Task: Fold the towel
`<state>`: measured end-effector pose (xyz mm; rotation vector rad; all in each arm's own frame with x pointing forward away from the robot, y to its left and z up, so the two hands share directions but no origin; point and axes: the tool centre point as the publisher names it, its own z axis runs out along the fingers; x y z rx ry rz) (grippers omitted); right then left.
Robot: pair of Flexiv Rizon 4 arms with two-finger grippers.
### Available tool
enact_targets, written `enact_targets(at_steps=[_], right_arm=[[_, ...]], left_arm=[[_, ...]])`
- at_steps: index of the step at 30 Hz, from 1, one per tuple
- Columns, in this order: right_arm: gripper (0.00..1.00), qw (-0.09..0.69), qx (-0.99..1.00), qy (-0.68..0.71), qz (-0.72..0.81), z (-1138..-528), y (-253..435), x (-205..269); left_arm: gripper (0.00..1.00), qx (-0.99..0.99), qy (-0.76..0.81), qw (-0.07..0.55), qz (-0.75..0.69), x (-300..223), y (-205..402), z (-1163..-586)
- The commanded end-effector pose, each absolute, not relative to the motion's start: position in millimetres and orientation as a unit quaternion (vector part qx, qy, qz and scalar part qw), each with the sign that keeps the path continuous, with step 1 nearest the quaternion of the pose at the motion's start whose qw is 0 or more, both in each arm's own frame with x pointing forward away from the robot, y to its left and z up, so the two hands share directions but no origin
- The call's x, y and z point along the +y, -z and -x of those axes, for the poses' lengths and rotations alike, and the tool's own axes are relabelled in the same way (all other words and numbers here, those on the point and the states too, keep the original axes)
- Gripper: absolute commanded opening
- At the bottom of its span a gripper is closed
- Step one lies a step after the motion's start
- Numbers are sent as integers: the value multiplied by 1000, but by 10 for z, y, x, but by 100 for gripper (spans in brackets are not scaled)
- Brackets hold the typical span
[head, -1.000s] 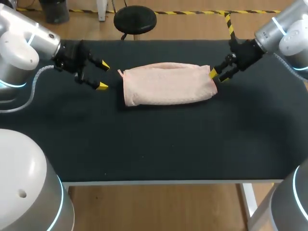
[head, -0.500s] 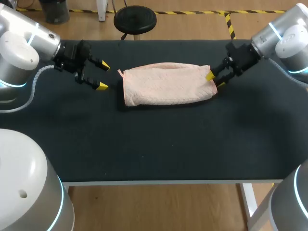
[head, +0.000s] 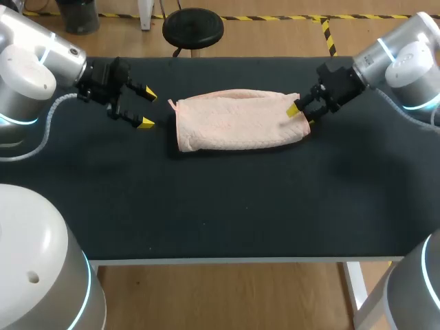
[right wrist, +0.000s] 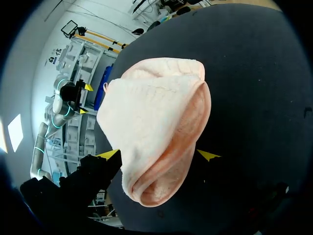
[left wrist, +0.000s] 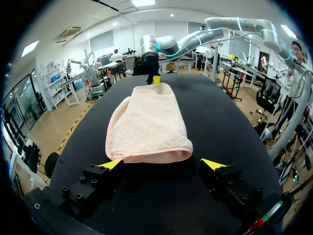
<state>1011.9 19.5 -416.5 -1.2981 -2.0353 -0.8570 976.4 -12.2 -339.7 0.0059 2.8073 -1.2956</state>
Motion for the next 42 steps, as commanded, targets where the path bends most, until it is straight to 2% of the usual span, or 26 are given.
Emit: enact_targets(at_steps=[1,8,11,12,23,34,42], right_arm=[[100,291,-760,323,483,-10161,4283,305],[100,294,-759,323,482,-10147,4287,414],[9,292,-760,318,485,-10144,4288,422],[0,287,-761,314,489,-10140,4289,422],[0,249,-773,286,509,-10277,4148,531],[0,216,-804,264,486,-10517,3712,1191],[0,219,-822,252,461,-10451,3700,1826]], left_arm=[[100,907,420,26,-2,-121,3407,-9760],[100,907,420,26,-2,-121,3407,-9760],[100,907,420,26,-2,-121,3407,-9760],[100,907,420,26,-2,-121,3407,-9760],[100,907,420,26,-2,-121,3407,-9760],[100,907,420,26,-2,-121,3407,-9760],[100,907,420,26,-2,-121,3407,-9760]])
